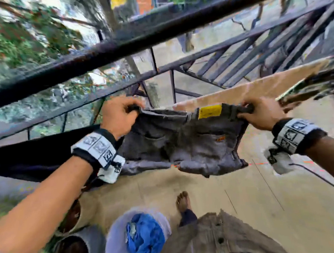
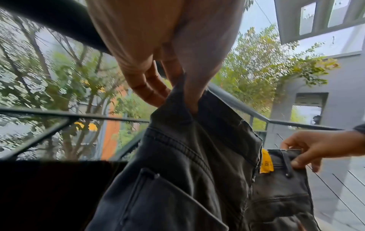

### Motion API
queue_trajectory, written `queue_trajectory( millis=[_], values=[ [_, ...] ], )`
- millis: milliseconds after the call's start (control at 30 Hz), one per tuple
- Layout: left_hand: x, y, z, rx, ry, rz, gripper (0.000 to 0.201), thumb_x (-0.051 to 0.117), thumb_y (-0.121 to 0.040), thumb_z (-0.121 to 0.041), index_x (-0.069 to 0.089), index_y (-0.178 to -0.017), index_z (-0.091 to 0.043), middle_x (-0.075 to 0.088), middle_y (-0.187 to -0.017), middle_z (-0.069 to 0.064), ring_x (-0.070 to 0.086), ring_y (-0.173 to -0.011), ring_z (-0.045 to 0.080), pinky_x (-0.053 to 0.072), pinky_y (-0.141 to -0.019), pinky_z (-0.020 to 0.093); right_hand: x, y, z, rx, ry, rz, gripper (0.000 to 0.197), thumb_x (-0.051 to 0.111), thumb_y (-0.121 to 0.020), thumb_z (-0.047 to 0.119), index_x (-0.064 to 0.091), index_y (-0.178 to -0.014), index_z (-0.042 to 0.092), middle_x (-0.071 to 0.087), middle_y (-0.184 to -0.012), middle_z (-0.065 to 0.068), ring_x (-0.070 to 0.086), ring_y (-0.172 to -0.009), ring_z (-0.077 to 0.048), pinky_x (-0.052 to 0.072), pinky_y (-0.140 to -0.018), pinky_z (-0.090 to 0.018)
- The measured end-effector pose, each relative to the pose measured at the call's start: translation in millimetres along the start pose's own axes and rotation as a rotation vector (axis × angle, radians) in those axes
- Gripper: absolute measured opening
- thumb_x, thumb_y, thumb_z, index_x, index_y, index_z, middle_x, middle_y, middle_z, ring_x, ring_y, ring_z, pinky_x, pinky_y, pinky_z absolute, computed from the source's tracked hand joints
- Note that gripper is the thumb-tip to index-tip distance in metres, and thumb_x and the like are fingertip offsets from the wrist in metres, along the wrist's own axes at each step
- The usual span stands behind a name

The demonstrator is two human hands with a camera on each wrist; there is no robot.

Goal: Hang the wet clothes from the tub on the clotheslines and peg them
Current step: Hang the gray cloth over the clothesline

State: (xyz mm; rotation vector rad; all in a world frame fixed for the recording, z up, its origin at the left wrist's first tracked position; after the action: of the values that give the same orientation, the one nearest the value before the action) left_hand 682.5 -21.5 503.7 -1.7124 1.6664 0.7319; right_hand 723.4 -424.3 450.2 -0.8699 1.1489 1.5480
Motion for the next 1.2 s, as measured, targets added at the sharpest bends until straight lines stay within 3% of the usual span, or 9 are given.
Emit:
queue_trajectory(
  millis=[100, 233, 400, 567, 700, 800, 933, 1067, 1200],
  values=[
    [34.4, 8.0, 21.6, 0.004, -0.043, 0.162, 0.03, 0.056, -0.068, -0.014, 0.077, -0.087, -0.023, 0.074, -0.089, -0.004, 0.067, -0.09, 0.019, 0.05, -0.089, 0.03, 43.5, 4.7, -5.6, 0.037, 0.008, 0.145, 0.026, 0.075, -0.078, 0.027, 0.07, -0.102, 0.022, 0.072, -0.099, -0.014, 0.066, -0.095, -0.035, 0.053, -0.078, -0.039],
    [73.8, 16.9, 51.8, -0.056, -0.165, 0.381, 0.025, 0.066, -0.078, -0.011, 0.076, -0.097, -0.023, 0.075, -0.095, 0.005, 0.067, -0.093, 0.027, 0.047, -0.085, 0.028, 82.1, 12.1, 4.3, 0.045, -0.031, 0.335, 0.026, 0.071, -0.082, 0.02, 0.069, -0.108, 0.022, 0.072, -0.099, -0.004, 0.066, -0.096, -0.026, 0.051, -0.08, -0.033],
    [99.8, 31.8, 92.3, -0.139, -0.207, 0.604, 0.041, 0.071, -0.085, -0.01, 0.068, -0.122, -0.025, 0.074, -0.103, 0.005, 0.068, -0.093, 0.023, 0.052, -0.091, 0.031, 91.0, 18.3, 4.9, 0.041, -0.053, 0.409, 0.021, 0.07, -0.085, 0.029, 0.067, -0.105, 0.033, 0.072, -0.092, 0.005, 0.065, -0.093, -0.02, 0.044, -0.075, -0.027],
    [92.5, 74.3, 126.3, -0.129, -0.241, 0.803, 0.028, 0.072, -0.088, -0.029, 0.072, -0.115, -0.021, 0.074, -0.11, 0.0, 0.069, -0.1, 0.016, 0.048, -0.095, 0.025, 108.6, 54.6, 9.9, -0.144, 0.068, 0.646, 0.02, 0.062, -0.09, 0.037, 0.067, -0.11, 0.036, 0.072, -0.099, 0.009, 0.065, -0.094, -0.015, 0.046, -0.078, -0.027],
    [69.5, 100.7, 150.2, -0.149, -0.236, 0.751, 0.036, 0.074, -0.079, -0.053, 0.074, -0.106, -0.029, 0.072, -0.108, -0.007, 0.065, -0.103, 0.011, 0.047, -0.093, 0.027, 116.8, 67.3, 27.4, -0.198, 0.098, 0.671, 0.024, 0.058, -0.093, 0.037, 0.068, -0.114, 0.032, 0.072, -0.104, 0.007, 0.064, -0.095, -0.016, 0.047, -0.08, -0.027],
    [51.1, 108.4, 160.9, -0.164, -0.189, 0.667, 0.041, 0.062, -0.069, -0.072, 0.066, -0.098, -0.044, 0.067, -0.1, -0.015, 0.061, -0.096, 0.004, 0.047, -0.087, 0.025, 123.7, 66.9, 60.0, -0.261, 0.047, 0.614, 0.025, 0.06, -0.09, 0.036, 0.068, -0.112, 0.03, 0.072, -0.102, 0.005, 0.065, -0.096, -0.019, 0.048, -0.08, -0.028],
    [36.1, 128.1, 169.2, -0.136, -0.227, 0.653, 0.026, 0.078, -0.079, -0.044, 0.06, -0.097, -0.052, 0.068, -0.096, -0.015, 0.065, -0.093, 0.009, 0.049, -0.083, 0.027, 142.4, 70.7, 117.6, -0.391, -0.015, 0.549, 0.037, 0.057, -0.085, 0.053, 0.064, -0.114, 0.032, 0.069, -0.108, 0.005, 0.064, -0.098, -0.019, 0.05, -0.081, -0.03],
    [39.9, 138.7, 172.4, -0.125, -0.218, 0.531, 0.026, 0.076, -0.085, -0.025, 0.073, -0.111, -0.025, 0.071, -0.101, -0.011, 0.067, -0.097, 0.013, 0.048, -0.085, 0.026, 166.3, 78.7, 170.0, -0.494, 0.006, 0.518, 0.045, 0.058, -0.085, 0.055, 0.06, -0.123, 0.032, 0.067, -0.118, 0.0, 0.062, -0.107, -0.026, 0.051, -0.086, -0.038],
    [42.3, 133.1, 171.0, -0.066, -0.268, 0.441, 0.02, 0.073, -0.087, -0.024, 0.076, -0.107, -0.02, 0.074, -0.104, -0.004, 0.068, -0.099, 0.018, 0.048, -0.088, 0.027, 178.2, 80.1, 199.8, -0.512, 0.107, 0.468, 0.038, 0.058, -0.09, 0.047, 0.061, -0.123, 0.029, 0.063, -0.122, -0.003, 0.059, -0.109, -0.03, 0.051, -0.084, -0.04]
  ],
)
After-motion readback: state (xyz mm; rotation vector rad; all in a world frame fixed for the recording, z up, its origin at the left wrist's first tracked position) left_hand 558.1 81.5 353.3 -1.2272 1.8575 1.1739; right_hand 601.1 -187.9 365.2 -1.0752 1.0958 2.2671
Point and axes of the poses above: each hand's wrist, its own y-axis away from the middle knuckle, its own x-axis out of the palm, z = x × y, the point moved 4 cm from there along -y, towards the middle knuckle
